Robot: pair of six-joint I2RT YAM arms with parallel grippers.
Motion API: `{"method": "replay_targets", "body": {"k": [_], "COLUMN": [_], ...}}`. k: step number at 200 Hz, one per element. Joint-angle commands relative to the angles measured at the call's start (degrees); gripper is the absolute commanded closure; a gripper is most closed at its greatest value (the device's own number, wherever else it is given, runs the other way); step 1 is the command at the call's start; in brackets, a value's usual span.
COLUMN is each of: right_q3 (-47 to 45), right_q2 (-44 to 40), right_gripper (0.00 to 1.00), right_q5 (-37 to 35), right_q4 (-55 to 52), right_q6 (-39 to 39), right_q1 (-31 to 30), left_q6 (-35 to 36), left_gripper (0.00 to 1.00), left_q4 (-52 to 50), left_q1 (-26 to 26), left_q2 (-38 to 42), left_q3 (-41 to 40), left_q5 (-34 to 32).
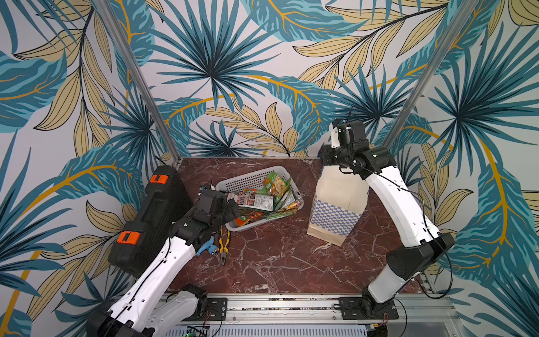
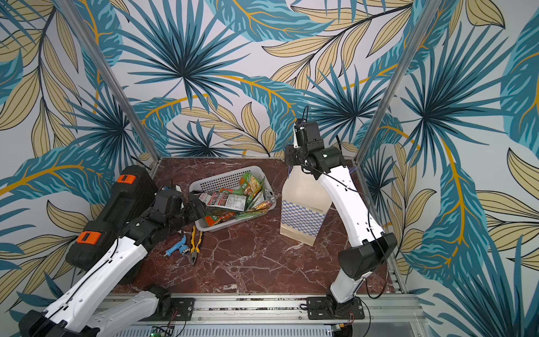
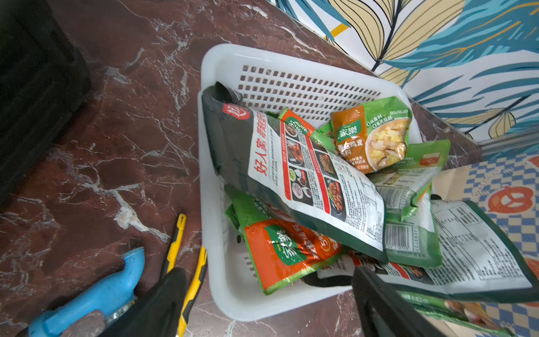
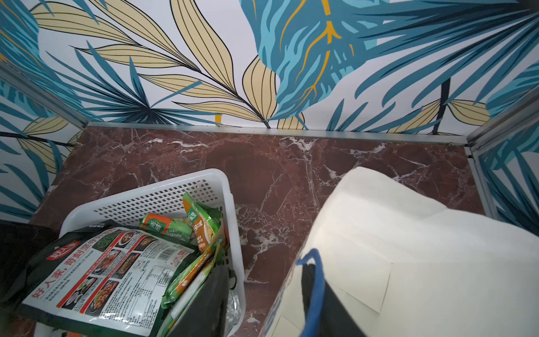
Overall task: Place the condiment packets inside the bag
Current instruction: Adjust the paper bag at the center of the board, then pick up the condiment packet from the storage box.
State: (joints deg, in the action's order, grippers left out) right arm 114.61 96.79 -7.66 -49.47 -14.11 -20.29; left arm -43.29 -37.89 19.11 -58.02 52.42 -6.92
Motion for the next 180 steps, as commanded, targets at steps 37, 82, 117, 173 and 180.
{"method": "replay_targets", "body": {"k": [37,82,117,173,180], "right_q3": [-8.92,-18.94,-23.94,-26.46,-26.92], "right_q2": [-11.61,-23.39,-29.54,-33.74,-34.22], "right_gripper": [0.07,0.0,0.0,0.01,0.01], "right_q5": [6.1,8.25,9.42,12.57,12.78], "right_q4": [-2.36,-1.66,-1.68,-2.83,-2.73], "right_q6": [3.35,4.08,3.81,3.72,3.66], "right_q1": [-0.13,-0.14,-0.18,-0.18,-0.15], "left_q6": [-7.57,-13.86,-16.99,-18.41,-18.46], "left_gripper": [0.16,0.37,0.43,0.31,0.31], "left_q4": [-0.51,-4.12,-6.89,-7.28,-7.42], "left_q1": [-7.75,-10.36,-12.05,-12.65,-12.64], "left_q2": [-6.4,-16.79,-24.62,-30.37,-30.15], "left_q3": [9.05,15.71,19.19,20.77,20.71], "left_q5": [6.77,5.63,9.16,10.61,10.31]}}
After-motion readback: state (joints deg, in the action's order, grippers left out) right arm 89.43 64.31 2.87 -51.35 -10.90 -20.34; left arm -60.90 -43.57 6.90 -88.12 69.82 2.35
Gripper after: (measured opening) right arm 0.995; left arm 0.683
